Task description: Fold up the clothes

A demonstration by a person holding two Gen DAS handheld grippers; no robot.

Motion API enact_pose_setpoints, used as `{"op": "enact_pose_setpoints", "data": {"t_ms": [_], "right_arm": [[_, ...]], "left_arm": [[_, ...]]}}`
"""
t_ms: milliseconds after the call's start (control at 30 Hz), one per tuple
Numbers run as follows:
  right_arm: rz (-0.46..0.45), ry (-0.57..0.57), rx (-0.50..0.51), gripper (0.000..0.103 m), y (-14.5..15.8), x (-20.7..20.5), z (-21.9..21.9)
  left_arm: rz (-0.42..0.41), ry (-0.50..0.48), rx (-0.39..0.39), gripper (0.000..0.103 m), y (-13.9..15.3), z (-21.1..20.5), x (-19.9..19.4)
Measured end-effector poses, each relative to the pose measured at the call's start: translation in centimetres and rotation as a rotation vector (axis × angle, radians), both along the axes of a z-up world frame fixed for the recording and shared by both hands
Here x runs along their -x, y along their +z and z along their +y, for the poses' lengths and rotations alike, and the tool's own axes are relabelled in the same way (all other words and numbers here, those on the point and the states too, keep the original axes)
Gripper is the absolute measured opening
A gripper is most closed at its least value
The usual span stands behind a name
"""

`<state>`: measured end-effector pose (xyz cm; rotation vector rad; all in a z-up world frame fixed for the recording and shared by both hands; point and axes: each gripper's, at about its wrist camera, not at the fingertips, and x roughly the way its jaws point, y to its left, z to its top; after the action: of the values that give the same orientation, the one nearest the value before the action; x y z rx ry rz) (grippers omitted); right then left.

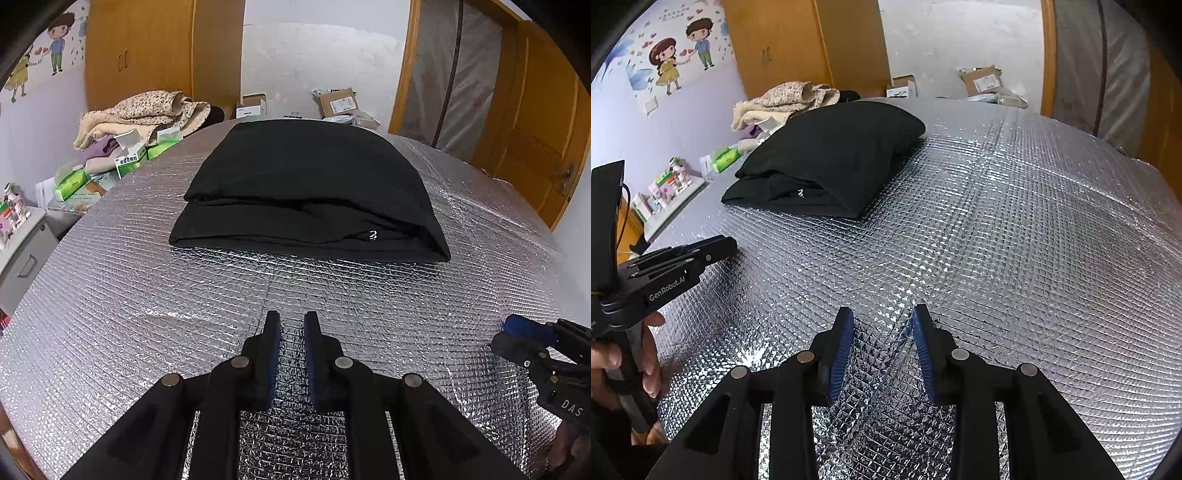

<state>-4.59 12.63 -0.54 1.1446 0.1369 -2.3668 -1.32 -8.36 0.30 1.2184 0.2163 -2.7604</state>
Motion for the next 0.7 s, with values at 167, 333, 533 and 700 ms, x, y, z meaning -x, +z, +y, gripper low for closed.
{"op": "enact_pose_setpoints", "data": {"t_ms": [167, 333, 533, 700], "right_arm": [[-0.004, 0.0, 0.009, 0.035, 0.0, 0.1, 0.1], [-0.008, 0.0, 0.019, 0.035, 0.0, 0.0, 0.2], [-0.011, 0.0, 0.026, 0.035, 0.0, 0.0, 0.3], [-0.011, -0.001, 0.027, 0.035, 0.0, -0.1, 0.3]], "left_arm": [[0.001, -0.014, -0.004, 0.02, 0.0, 0.2, 0.0], [-0.003, -0.029, 0.019, 0.025, 0.0, 0.7, 0.1], [-0.004, -0.029, 0.028, 0.025, 0.1, 0.8, 0.1], [-0.003, -0.028, 0.029, 0.025, 0.0, 1.1, 0.0]]}}
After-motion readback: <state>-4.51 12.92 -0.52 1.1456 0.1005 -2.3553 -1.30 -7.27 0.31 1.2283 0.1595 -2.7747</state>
